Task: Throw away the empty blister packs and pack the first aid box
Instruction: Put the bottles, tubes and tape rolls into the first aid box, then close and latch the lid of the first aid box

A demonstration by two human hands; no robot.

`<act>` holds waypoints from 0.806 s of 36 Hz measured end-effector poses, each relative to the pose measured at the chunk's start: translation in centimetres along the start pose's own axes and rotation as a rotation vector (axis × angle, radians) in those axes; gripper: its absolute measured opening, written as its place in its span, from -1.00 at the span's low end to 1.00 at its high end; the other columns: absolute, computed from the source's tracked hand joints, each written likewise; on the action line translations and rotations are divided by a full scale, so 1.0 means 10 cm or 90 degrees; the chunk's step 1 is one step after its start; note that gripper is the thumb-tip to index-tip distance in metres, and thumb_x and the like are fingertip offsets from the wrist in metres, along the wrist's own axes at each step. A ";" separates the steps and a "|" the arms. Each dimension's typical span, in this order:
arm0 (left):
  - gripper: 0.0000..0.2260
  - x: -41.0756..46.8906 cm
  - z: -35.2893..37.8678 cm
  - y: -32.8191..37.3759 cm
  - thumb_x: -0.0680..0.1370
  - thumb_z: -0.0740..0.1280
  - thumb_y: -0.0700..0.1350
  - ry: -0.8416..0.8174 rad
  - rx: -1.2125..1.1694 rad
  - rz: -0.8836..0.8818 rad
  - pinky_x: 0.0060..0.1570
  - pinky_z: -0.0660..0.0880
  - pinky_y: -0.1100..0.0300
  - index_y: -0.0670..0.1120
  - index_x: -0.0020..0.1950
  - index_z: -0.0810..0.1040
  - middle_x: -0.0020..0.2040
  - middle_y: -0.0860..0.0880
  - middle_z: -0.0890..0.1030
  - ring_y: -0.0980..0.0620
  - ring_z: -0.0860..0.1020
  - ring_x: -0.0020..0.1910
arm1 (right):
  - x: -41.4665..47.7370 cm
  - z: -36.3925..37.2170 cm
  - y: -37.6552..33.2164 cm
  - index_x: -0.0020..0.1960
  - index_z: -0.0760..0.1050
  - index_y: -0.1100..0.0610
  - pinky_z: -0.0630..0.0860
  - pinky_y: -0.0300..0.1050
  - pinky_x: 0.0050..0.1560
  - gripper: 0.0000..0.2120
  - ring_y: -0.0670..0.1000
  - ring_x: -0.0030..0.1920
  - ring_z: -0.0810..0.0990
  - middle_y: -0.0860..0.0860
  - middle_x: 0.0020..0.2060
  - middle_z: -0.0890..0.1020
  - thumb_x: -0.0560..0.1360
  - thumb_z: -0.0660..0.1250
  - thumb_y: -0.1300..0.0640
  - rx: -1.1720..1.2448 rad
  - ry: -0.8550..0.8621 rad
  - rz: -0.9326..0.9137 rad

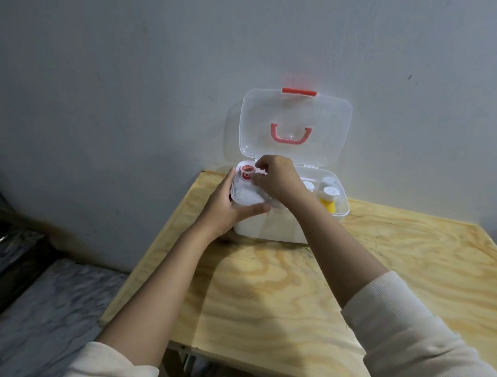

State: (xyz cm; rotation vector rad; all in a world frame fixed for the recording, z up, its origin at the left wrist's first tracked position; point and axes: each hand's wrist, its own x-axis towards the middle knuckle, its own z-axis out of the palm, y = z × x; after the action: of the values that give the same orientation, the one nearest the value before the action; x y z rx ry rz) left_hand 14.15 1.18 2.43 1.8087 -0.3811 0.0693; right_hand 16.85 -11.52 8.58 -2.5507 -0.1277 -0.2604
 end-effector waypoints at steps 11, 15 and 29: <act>-0.17 -0.04 0.08 -0.04 0.24 0.53 0.21 0.013 -0.075 0.016 0.29 0.47 0.12 0.08 0.44 0.32 0.32 0.13 0.50 0.16 0.47 0.31 | 0.02 -0.77 0.34 0.21 0.50 0.23 0.36 -0.21 0.15 -0.72 0.09 0.19 0.52 0.17 0.18 0.54 0.54 0.21 0.17 0.247 0.422 0.027; -0.18 -0.03 0.08 -0.08 0.28 0.54 0.15 0.021 -0.072 0.020 0.35 0.43 0.02 0.03 0.47 0.31 0.35 0.10 0.50 0.14 0.46 0.34 | 0.14 -0.99 0.67 0.26 0.46 0.22 0.32 -0.25 0.17 -0.68 0.05 0.24 0.48 0.14 0.23 0.52 0.57 0.14 0.14 0.312 0.471 0.147; -0.03 -0.03 0.04 -0.14 0.21 0.57 0.27 0.018 -0.066 -0.014 0.39 0.38 -0.08 0.01 0.51 0.27 0.43 0.04 0.44 0.05 0.41 0.41 | 0.32 -0.91 0.79 -0.11 0.49 0.02 0.37 -0.25 -0.17 -0.77 -0.11 -0.18 0.49 -0.04 -0.15 0.54 0.56 0.14 -0.07 0.567 0.303 0.190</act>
State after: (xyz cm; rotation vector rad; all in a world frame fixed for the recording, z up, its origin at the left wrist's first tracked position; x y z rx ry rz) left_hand 14.27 1.18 0.94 1.7072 -0.3394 0.0583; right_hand 19.74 -23.00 12.49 -1.5479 0.2647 -0.5391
